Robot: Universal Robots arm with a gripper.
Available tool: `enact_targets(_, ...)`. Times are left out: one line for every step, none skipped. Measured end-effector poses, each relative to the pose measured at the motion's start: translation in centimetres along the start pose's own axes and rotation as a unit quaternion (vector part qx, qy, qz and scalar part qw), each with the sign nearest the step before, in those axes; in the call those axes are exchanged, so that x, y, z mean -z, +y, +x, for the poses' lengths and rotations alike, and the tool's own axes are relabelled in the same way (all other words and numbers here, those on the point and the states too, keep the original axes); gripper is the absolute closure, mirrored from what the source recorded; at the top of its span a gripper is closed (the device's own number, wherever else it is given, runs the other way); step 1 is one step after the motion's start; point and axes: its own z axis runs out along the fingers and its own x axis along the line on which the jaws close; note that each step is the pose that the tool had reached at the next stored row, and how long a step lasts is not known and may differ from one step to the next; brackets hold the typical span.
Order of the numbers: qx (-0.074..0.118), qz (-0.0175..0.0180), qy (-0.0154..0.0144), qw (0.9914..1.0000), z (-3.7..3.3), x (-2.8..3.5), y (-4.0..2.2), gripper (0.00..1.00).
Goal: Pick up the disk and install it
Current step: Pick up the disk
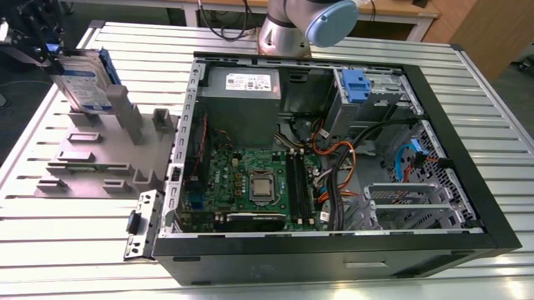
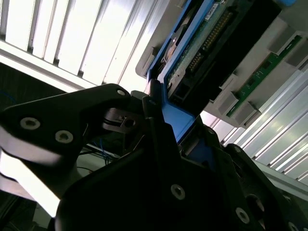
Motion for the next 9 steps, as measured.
enact_targets(0.000,0.0000,0.0000,1.00000,0.00,0.06,0.00,0.63)
enact_targets(0.000,0.0000,0.0000,1.00000,0.00,0.12,0.00,0.63)
enact_targets(0.000,0.0000,0.0000,1.00000,-0.01,0.18,0.01,0.63)
enact_targets(0.000,0.0000,0.0000,1.00000,-0.01,0.23,0.01,0.63)
enact_targets(0.000,0.0000,0.0000,1.00000,-0.01,0.26,0.01,0.63)
enact_targets(0.000,0.0001,-0.0001,1.00000,-0.01,0.26,0.00,0.63)
enact_targets(0.000,0.0001,-0.0001,1.00000,-0.01,0.27,0.00,0.63)
enact_targets(0.000,0.0001,0.0000,1.00000,-0.01,0.28,0.00,0.63)
enact_targets(0.000,0.0000,0.0000,1.00000,-0.01,0.29,0.01,0.63)
